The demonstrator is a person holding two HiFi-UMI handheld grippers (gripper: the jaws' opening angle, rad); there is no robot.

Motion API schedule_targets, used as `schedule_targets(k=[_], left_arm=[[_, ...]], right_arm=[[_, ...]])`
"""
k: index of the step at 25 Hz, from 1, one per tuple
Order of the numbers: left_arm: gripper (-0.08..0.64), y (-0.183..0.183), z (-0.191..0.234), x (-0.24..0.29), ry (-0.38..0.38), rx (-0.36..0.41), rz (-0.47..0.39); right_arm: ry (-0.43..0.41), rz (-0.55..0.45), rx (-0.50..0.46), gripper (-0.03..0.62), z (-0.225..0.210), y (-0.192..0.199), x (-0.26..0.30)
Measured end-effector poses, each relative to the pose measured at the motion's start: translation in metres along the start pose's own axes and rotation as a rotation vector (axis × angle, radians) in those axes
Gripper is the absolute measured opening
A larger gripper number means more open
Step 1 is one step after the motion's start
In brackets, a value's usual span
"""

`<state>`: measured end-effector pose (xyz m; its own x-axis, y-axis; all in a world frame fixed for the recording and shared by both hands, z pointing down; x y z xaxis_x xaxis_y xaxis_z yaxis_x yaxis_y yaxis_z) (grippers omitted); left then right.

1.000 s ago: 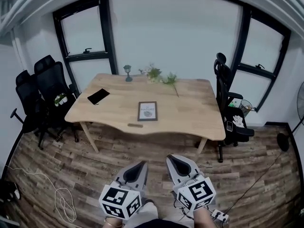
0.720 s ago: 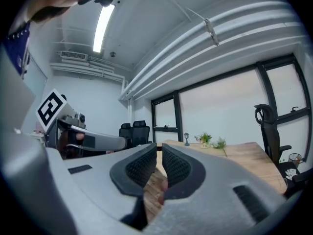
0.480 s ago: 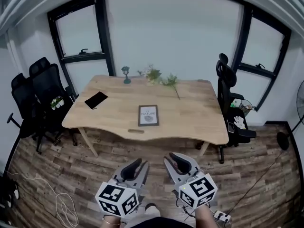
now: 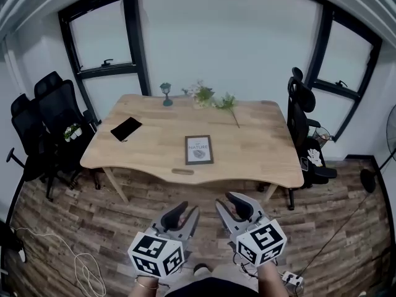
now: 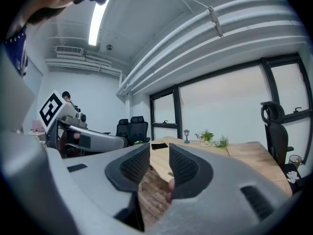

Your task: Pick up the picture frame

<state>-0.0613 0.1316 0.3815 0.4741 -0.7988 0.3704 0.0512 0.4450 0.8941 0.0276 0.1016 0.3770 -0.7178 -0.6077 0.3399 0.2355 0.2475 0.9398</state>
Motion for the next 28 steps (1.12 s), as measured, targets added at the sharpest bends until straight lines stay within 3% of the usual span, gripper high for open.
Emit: schedule_targets(k=[12, 28], left_arm=[[0.132, -0.010, 0.029, 0.007, 0.012, -0.005, 0.009], [0.138, -0.024, 0.064, 0.048, -0.023, -0.030, 0.028]], right_arm=[[0.014, 0.025, 0.002, 0.115, -0.002, -0.009, 0.031], [0.033, 0.038, 0.014, 0.128, -0.043, -0.015, 0.073]])
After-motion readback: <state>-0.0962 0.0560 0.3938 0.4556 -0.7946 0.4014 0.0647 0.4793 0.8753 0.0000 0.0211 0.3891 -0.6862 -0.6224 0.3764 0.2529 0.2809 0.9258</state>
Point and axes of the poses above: the fingertips, and each gripper's own axes: x forward along the fingers, z to its left, y out of its underside, the point moved 2 cm from there along -x, backward along the fingers, and after that the axes turned 12 degrees about z, right-handed, at the moved point
